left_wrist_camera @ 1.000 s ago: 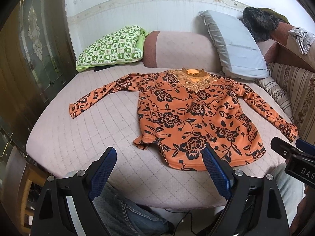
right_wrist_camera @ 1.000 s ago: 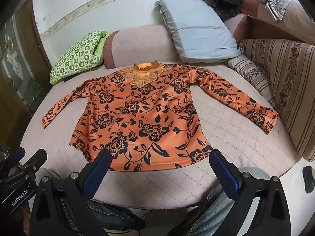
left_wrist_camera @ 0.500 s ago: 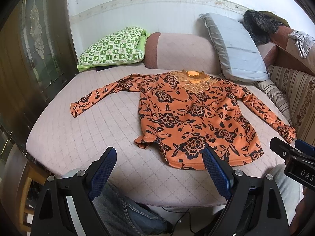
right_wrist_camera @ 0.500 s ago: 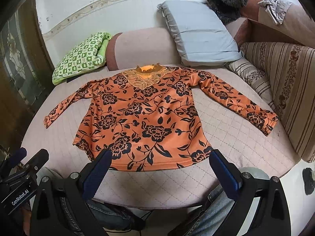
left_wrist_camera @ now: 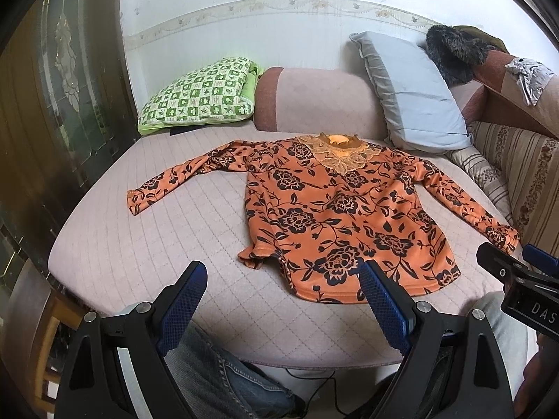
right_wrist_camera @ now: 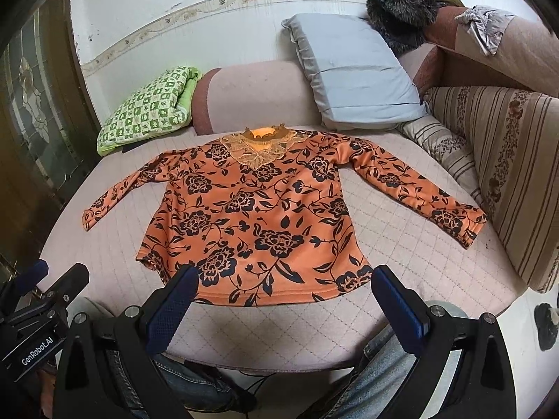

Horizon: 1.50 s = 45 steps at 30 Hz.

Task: Fold small clothes

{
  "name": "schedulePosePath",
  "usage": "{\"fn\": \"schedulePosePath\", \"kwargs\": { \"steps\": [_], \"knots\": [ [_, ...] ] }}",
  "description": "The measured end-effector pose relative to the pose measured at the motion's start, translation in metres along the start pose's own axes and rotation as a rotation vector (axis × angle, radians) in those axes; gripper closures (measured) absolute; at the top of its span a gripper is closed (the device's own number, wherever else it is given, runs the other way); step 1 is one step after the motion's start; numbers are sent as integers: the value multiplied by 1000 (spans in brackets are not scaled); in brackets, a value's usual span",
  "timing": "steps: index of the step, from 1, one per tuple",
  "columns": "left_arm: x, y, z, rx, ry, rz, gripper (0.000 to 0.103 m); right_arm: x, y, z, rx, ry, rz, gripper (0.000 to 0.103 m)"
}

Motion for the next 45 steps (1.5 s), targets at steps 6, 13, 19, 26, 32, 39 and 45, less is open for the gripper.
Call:
{"fn": "schedulePosePath", "kwargs": {
  "steps": [6, 13, 19, 26, 32, 39, 45],
  "knots": [
    [1, 0, -1, 1, 1, -2, 13, 1, -1, -1, -1, -1, -2, 4],
    [2, 0, -1, 4, 2, 2, 13, 1, -1, -1, -2, -6, -1, 4],
    [-1, 3, 4, 15, 3, 11, 13, -4, 3, 1, 1, -9, 6, 6],
    [-18, 34, 29, 57, -81, 58, 13, -36, 17, 22, 19, 65, 64, 16],
    [-47, 75, 77, 124, -196, 106, 14, -131, 48, 73, 94, 181, 286, 35],
    [-102, 112, 144, 189, -295, 174, 14, -291, 64, 127, 106, 93, 618, 35],
    [-132, 124, 188, 204, -309, 218, 14, -395, 49, 176, 168, -32, 829, 35]
  ]
}}
Point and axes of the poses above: each gripper's, at about its wrist camera, not at the fingertips, and z roughly the way its jaws point, x to its left, y to its top, the point moved 1 cm from there along z, roughly the way its jaws point, and after that the axes turned 11 degrees about x, right-handed, at the moved point
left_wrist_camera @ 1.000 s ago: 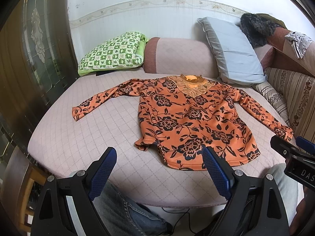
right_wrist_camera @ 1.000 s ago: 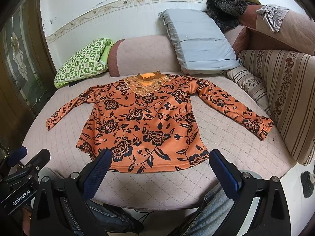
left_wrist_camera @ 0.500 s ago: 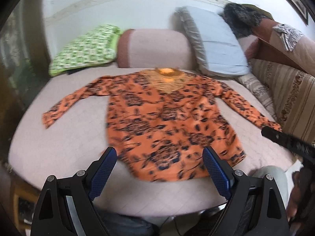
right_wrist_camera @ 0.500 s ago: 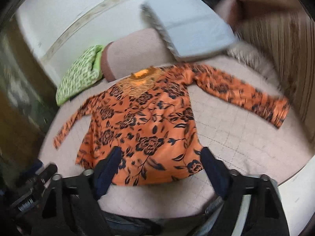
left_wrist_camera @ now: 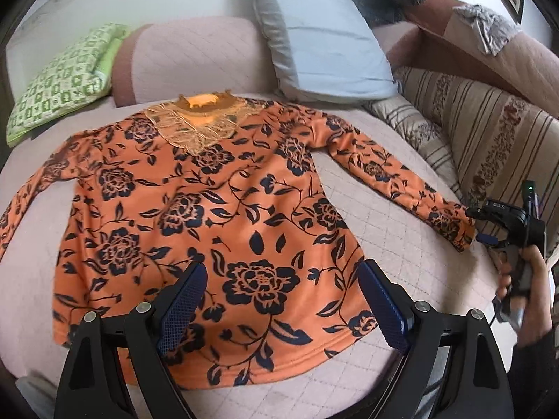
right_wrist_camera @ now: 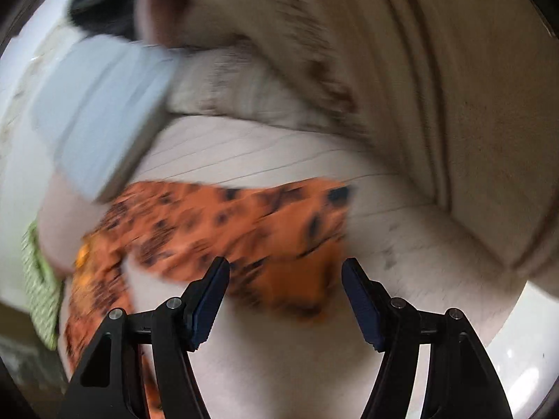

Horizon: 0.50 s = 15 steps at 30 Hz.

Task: Fold small clothes
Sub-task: 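Grasp the blouse sleeve cuff with the right gripper while the left gripper approaches the hem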

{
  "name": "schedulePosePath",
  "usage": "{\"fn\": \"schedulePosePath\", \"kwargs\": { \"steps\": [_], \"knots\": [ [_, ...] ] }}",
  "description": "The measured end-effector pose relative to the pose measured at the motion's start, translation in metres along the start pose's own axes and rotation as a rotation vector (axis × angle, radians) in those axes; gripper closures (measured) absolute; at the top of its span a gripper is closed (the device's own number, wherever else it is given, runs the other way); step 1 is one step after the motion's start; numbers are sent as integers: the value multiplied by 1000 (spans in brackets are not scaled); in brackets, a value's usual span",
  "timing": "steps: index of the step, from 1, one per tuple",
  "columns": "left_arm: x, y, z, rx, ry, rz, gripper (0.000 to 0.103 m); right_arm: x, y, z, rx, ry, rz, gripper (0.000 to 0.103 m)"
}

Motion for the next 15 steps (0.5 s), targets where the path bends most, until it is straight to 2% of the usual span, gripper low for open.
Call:
{"fn": "schedulePosePath", "kwargs": {
  "steps": [3, 5, 6, 7, 8, 9, 11, 15],
  "knots": [
    [4, 7, 17, 16, -1, -6, 14, -11, 10, 32, 65, 10, 38, 37],
    [2, 7, 18, 17, -4, -18, 14, -6, 10, 35, 44, -12, 21, 39],
    [3, 8, 19, 19, -6, -22, 14, 0, 9, 35, 29, -34, 0, 55],
    [5, 9, 21, 20, -11, -29, 14, 3, 9, 36, 21, -49, -5, 83],
    [6, 8, 19, 40, -24, -33, 14, 4, 9, 42, 48, -14, -1, 92],
    [8, 8, 19, 41, -35, -40, 14, 4, 8, 42, 60, 19, 9, 94],
    [16, 8, 14, 35, -62, -56, 14, 16, 4, 27, 19, 26, -17, 95],
    [41, 12, 0, 3, -113, -78, 14, 86, -25, -41, -137, 83, -209, 95]
  ]
}}
Point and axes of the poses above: each gripper's, at about its wrist camera, not at the fingertips, and z roughly the way its jaws point, x to its left, y to its top, the point moved 1 cm from there along z, roughly the way its jaws point, and after that the axes turned 11 degrees about x, right-handed, at the moved point
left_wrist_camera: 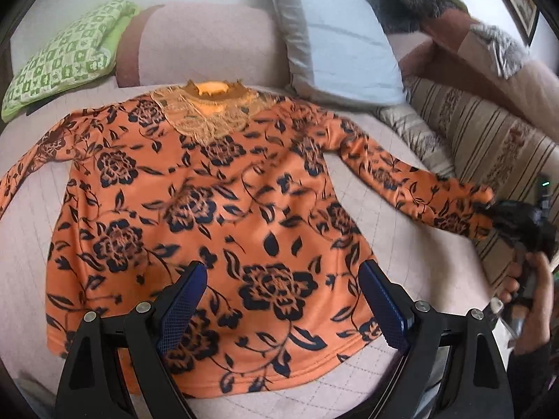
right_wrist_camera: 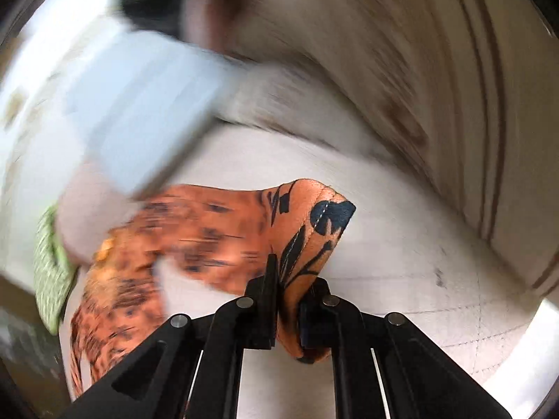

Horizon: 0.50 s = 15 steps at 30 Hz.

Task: Fold small clothes

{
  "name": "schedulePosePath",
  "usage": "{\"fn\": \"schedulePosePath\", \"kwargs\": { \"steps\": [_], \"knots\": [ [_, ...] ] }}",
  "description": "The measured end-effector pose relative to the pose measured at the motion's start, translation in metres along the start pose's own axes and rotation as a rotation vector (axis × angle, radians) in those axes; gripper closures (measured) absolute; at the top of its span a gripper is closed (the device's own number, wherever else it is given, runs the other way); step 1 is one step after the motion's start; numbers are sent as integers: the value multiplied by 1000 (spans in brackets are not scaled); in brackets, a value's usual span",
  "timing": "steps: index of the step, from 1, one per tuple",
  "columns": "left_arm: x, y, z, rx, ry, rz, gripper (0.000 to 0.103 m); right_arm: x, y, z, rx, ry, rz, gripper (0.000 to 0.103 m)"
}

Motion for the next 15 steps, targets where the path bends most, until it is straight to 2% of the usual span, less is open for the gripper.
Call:
{"fn": "schedulePosePath", "kwargs": {
  "steps": [4, 7, 10, 12, 15],
  "knots": [
    [35, 15, -16, -41, -26, -26, 14, 130, -31, -56, -126, 81, -350, 95],
    [66, 22, -26, -71, -45, -57, 14, 208, -68, -60, -125, 139, -544, 95],
    [103, 25, -28, -91, -66, -106, 14, 272, -120, -41, -64, 193, -726, 95],
    [129, 24, -26, -97, -76, -146, 14, 304, -160, -13, 3, 209, -835, 95],
    [168, 18, -13, -100, -113, -218, 14, 324, -202, 34, 123, 234, -901, 94]
  ]
}}
Point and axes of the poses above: each gripper's, at about its wrist camera, not at the fingertips, and z roughly the way its jaws point, x to its left, y to its top, the point moved 1 cm from there along z, roughly the way its jaws point, and after that the axes turned 11 degrees about x, right-handed, at the moved point
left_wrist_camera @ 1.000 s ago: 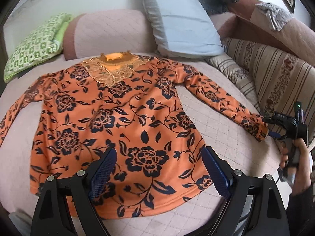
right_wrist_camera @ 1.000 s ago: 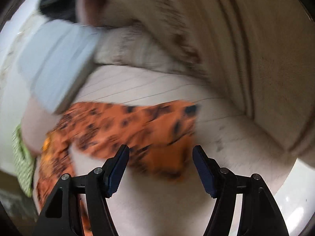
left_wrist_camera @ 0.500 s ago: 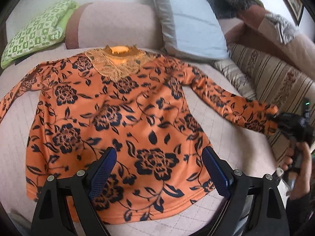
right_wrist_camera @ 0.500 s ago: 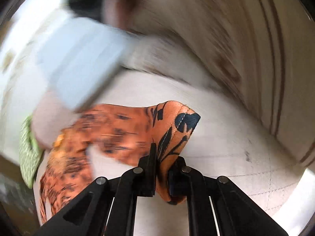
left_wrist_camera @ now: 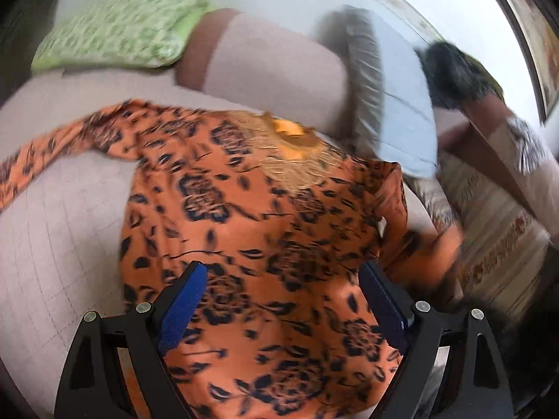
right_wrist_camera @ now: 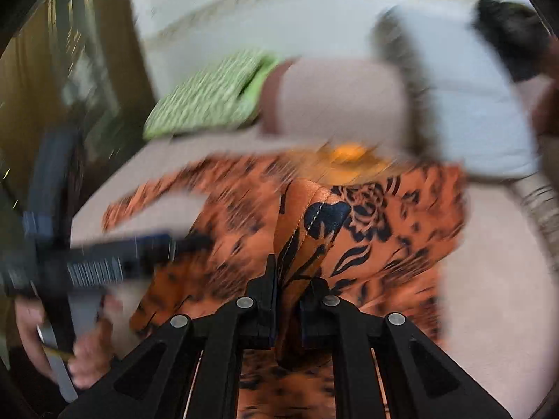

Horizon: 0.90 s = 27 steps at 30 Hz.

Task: Fold small clothes

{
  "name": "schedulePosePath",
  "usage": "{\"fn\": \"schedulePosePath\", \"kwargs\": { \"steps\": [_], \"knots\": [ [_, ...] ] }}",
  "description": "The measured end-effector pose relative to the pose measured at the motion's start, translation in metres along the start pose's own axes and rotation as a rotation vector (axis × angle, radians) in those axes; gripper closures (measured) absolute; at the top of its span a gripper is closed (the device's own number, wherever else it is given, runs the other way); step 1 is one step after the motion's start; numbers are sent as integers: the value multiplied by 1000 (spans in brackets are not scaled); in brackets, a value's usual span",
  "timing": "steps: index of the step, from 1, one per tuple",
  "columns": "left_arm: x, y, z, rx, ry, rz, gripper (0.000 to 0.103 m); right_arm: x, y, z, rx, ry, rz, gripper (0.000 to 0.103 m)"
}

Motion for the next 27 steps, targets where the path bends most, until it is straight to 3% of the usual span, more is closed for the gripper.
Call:
{"fn": "schedulePosePath", "kwargs": {
  "steps": [3, 6, 10, 11, 14, 16, 18, 22, 24, 27],
  "knots": [
    [19, 1, 16, 38, -13, -33, 14, 14, -23, 59, 132, 56, -5, 94],
    [30, 7, 34, 90, -45, -76, 14, 2, -49, 92, 243, 166, 94, 87],
    [37, 11, 63, 178, -132, -161, 15, -3, -69, 67, 248, 236, 148, 62],
    [36, 11, 67, 192, -150, -171, 15, -6, -70, 57, 235, 248, 161, 60],
    [30, 10, 73, 212, -101, -148, 17, -27, -62, 22, 169, 236, 201, 47],
    [27, 5, 80, 256, -24, -135, 32, -49, -45, 12, 154, 175, 239, 46],
    [23, -1, 86, 310, 2, -129, 49, -73, -21, 11, 126, 139, 287, 46],
    [12, -6, 93, 347, 21, -107, 63, -117, 49, 44, 124, 70, 389, 46],
    [9, -5, 94, 354, 16, -111, 87, -131, 87, 80, 174, 52, 415, 46],
    [12, -2, 90, 384, -20, -136, 97, -145, 118, 121, 261, -50, 447, 47]
  ]
}}
Point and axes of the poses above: each gripper's, at about its wrist camera, not at the fingertips, and z roughly the way its jaws point, x to its left, y to its top, the point moved 1 cm from there along z, roughly the way its jaws point, and after that the axes turned 11 degrees about x, right-handed, at the moved point
